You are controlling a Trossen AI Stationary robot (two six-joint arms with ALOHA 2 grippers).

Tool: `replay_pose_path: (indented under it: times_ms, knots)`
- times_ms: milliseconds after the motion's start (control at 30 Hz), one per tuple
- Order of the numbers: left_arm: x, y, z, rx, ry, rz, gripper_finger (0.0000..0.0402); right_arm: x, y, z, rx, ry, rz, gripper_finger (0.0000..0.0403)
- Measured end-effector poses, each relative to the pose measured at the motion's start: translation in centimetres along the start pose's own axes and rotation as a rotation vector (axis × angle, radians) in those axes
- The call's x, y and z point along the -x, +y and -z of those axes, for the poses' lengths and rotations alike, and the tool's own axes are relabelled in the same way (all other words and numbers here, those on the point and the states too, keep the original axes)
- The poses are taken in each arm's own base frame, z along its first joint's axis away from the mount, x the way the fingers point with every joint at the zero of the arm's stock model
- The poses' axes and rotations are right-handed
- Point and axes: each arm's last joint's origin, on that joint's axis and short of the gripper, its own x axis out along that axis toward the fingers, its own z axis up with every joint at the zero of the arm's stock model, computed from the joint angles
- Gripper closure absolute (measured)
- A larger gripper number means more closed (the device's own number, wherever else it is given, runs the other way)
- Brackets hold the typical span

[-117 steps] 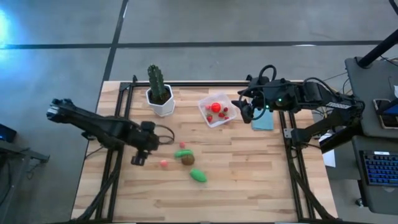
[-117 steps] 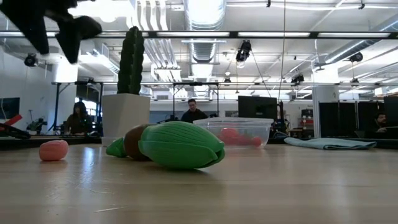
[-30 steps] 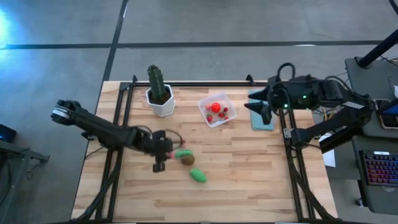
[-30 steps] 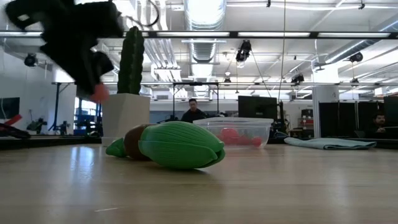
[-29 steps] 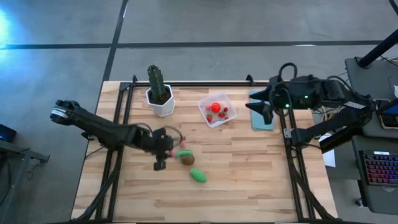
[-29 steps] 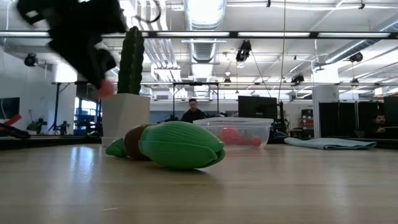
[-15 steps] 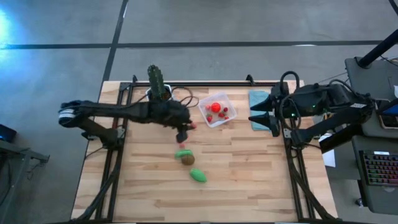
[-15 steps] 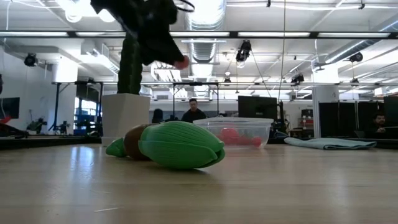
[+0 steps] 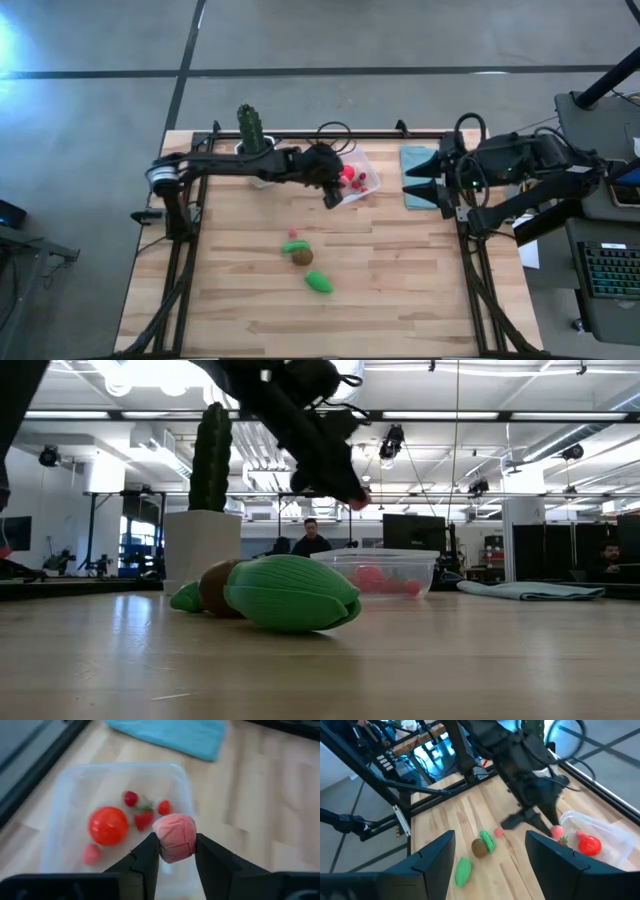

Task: Pick and placing Produce into tupperware
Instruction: Put the bottom peach into the transparent bin

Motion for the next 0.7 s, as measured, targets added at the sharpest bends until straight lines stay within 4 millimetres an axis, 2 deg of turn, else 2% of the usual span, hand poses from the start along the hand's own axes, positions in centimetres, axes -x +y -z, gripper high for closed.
replay_pose_path:
  times_ms: [233,600,700]
  knots:
    - [-3.0,0.1,0.0,-0.016,0.027,-0.14,0.0304,1.9,-0.5,0.1,0.025,-0.029,-0.029,0.017]
    - [-3.4,0.4,0.8,-0.01,0.061,-0.19,0.0303,3.4,-1.3,0.4,0.057,-0.041,-0.001,0.017]
    - [-3.5,0.5,1.1,-0.011,0.072,-0.199,0.0288,3.4,-1.4,0.4,0.068,-0.042,0.005,0.017]
